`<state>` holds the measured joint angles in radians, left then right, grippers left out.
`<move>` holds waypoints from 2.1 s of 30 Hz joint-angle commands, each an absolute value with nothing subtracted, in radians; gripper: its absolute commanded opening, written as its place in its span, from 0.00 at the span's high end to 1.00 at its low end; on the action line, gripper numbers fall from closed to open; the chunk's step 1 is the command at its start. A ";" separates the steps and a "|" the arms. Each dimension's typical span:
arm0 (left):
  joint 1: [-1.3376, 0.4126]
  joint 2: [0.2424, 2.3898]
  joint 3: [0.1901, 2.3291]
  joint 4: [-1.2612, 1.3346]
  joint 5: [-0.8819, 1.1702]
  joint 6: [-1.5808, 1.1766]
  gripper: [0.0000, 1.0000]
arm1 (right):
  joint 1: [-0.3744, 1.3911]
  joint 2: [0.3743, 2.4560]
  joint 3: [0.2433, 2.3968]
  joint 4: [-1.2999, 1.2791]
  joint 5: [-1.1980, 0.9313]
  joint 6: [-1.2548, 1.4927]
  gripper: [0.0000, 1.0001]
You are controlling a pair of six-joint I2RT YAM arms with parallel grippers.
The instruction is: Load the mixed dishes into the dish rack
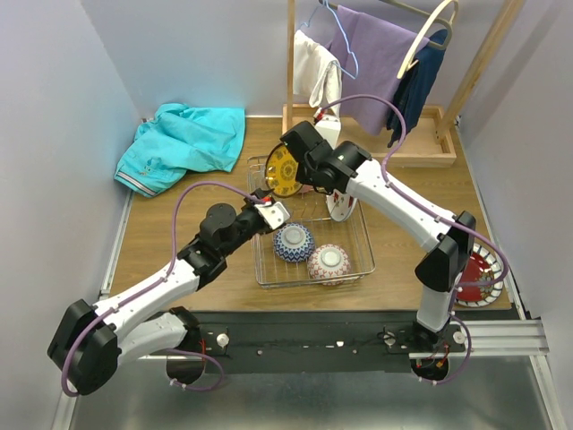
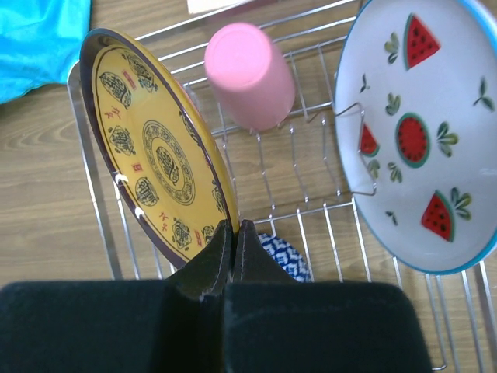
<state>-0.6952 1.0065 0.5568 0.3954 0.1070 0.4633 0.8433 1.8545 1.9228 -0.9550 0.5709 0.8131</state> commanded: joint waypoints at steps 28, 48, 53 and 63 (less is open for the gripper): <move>-0.764 1.126 0.569 0.528 0.008 0.744 1.00 | 0.833 1.804 1.919 -0.921 0.273 0.894 0.96; -0.742 1.071 0.914 0.158 -0.077 -0.107 1.00 | 0.707 1.447 1.752 -0.802 0.293 0.456 0.01; -0.735 1.141 0.988 0.124 -0.090 -0.474 1.00 | 0.706 1.448 1.736 -0.772 0.350 0.408 0.00; -0.687 1.285 1.176 -0.086 -0.196 -0.850 1.00 | 0.703 1.470 1.730 -0.759 0.373 0.367 0.00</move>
<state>-0.7197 1.2606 1.0962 0.0223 -0.1143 -0.6151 0.7029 1.4551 1.7466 -0.7929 0.3233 0.4049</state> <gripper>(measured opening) 0.009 0.994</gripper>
